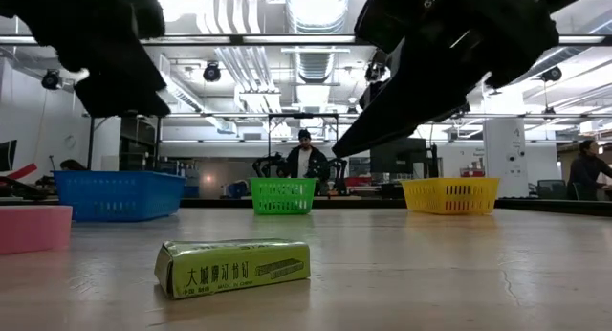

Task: Pick and place Stapler, Stapler remover, tape
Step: Put the green staple pin box into the blue bin

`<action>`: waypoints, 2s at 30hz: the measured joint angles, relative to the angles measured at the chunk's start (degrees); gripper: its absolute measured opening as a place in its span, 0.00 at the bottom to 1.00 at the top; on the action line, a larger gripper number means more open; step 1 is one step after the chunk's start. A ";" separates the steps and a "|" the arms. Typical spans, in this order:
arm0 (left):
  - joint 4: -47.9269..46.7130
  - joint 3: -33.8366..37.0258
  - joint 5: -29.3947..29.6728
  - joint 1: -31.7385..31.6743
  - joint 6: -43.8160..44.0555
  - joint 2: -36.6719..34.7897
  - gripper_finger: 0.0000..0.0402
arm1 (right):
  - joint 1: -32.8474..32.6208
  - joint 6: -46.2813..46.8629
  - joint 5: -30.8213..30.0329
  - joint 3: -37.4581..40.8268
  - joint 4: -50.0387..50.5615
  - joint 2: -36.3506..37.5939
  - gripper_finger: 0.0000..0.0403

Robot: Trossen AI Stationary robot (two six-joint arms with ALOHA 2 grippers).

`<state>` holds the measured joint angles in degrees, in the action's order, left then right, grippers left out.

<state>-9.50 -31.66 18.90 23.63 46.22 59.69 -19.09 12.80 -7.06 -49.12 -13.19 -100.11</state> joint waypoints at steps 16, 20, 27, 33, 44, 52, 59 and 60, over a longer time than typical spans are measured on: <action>18.71 -1.23 -0.85 4.56 -4.37 10.71 0.54 | -4.22 -6.96 6.83 -7.39 -11.52 -12.96 0.54; 19.04 -1.74 -0.83 4.63 -4.33 10.78 0.54 | -4.69 -6.54 10.43 -11.91 -9.12 -17.46 0.61; 19.01 -2.66 -0.83 4.76 -5.92 10.68 0.54 | -6.40 -7.72 10.05 -17.05 -6.30 -22.91 0.71; 18.98 -2.93 -0.83 4.76 -6.49 10.73 0.54 | -6.40 -7.21 10.09 -19.18 -2.20 -23.33 0.66; 18.95 -2.91 -0.38 4.76 -6.70 10.73 0.54 | -5.38 -7.68 10.01 -18.58 -0.75 -22.79 0.30; 18.95 -2.82 3.59 4.76 1.17 10.73 0.54 | -4.82 -9.67 9.25 -18.91 2.20 -21.05 0.25; 21.18 -2.78 9.25 4.78 7.71 11.11 0.54 | -4.46 -11.70 -1.87 -18.88 12.75 -13.52 0.30; 21.73 -2.75 9.84 4.76 7.99 11.41 0.54 | -4.46 -12.23 -4.03 -18.78 14.14 -12.23 0.29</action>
<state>12.23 -34.41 28.73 28.39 54.20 71.10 -23.55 0.58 -11.09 -67.90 0.95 -112.34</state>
